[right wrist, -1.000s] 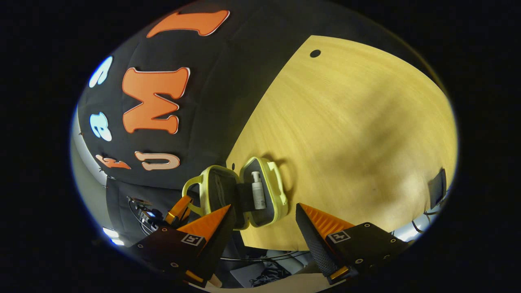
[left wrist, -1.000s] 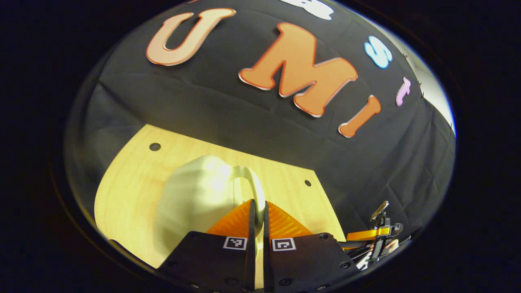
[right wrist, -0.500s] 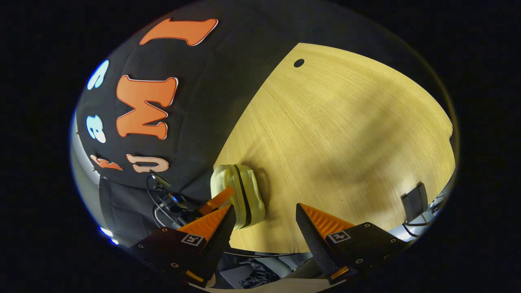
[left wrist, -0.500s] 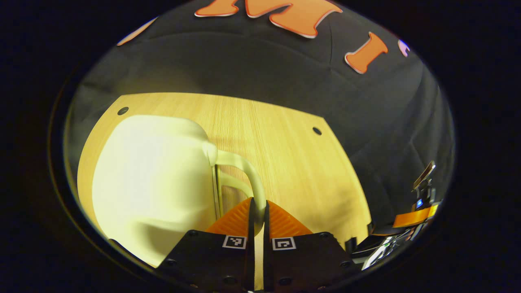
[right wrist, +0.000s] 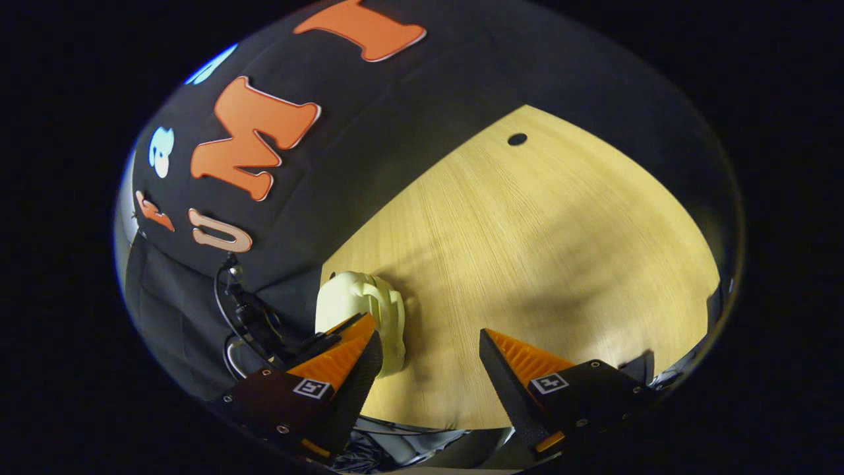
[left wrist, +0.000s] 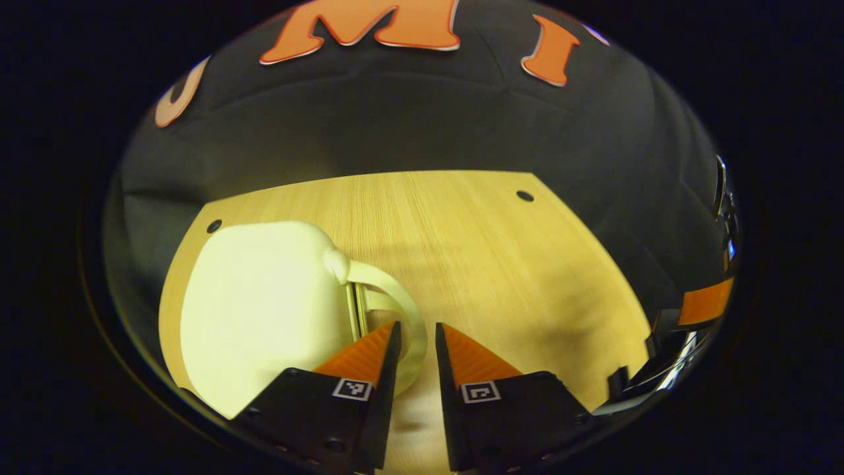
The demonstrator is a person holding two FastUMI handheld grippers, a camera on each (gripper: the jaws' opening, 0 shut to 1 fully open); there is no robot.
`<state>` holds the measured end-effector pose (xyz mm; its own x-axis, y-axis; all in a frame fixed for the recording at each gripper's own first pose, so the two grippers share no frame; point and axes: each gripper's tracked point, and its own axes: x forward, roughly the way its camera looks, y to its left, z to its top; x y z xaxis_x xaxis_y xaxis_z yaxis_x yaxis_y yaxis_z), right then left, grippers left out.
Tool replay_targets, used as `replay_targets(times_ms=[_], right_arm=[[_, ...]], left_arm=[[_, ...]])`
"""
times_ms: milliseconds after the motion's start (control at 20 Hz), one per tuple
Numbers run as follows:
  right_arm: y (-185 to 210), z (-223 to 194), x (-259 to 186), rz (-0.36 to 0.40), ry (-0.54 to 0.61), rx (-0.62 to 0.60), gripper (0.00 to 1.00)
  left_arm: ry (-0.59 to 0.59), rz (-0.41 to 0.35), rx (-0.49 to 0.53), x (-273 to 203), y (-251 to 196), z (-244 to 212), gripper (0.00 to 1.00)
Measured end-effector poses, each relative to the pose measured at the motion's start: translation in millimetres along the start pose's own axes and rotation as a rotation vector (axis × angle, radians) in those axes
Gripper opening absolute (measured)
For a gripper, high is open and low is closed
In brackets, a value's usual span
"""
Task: First open the suitcase, pack the skin care products into it, and then close the suitcase.
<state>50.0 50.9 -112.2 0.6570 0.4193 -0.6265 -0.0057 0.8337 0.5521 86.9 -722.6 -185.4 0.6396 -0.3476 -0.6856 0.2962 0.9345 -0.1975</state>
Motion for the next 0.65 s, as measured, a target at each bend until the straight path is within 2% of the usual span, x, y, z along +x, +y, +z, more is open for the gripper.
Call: replay_targets(times_ms=[100,250,350,400,450,500,550,600,650], right_arm=[[20.2,22.3,-5.0,0.002,-0.070,-0.070,0.95],[40.4,51.5,-27.2,-0.012,-0.218,-0.226,0.95],[57.2,70.8,-44.6,-0.022,-0.336,-0.344,0.95],[65.5,80.7,-54.2,-0.031,-0.399,-0.403,0.95],[73.8,89.7,-65.6,-0.034,-0.465,-0.466,0.94],[79.4,95.1,-75.2,-0.048,-0.524,-0.517,0.94],[84.8,96.2,-82.7,-0.059,-0.565,-0.551,0.95],[87.7,94.6,-88.1,-0.063,-0.592,-0.575,0.95],[90.2,92.2,-93.9,-0.070,-0.618,-0.590,0.95]], left_arm=[[-0.090,0.001,-0.063,-28.6,1.0,42.1,0.41],[-0.279,0.016,-0.111,-85.3,4.7,112.2,1.00],[-0.433,0.068,-0.110,-130.8,12.4,157.2,0.97],[-0.528,0.104,-0.095,-129.1,-7.5,128.5,0.97],[-0.622,0.140,-0.068,-156.6,-7.7,161.4,0.97],[-0.706,0.173,-0.037,-138.1,12.9,141.9,0.96],[-0.763,0.202,-0.008,-140.4,3.8,150.2,0.97],[-0.800,0.226,0.007,-170.2,0.3,160.9,0.97],[-0.817,0.240,0.009,-171.5,-1.4,158.1,0.97]])
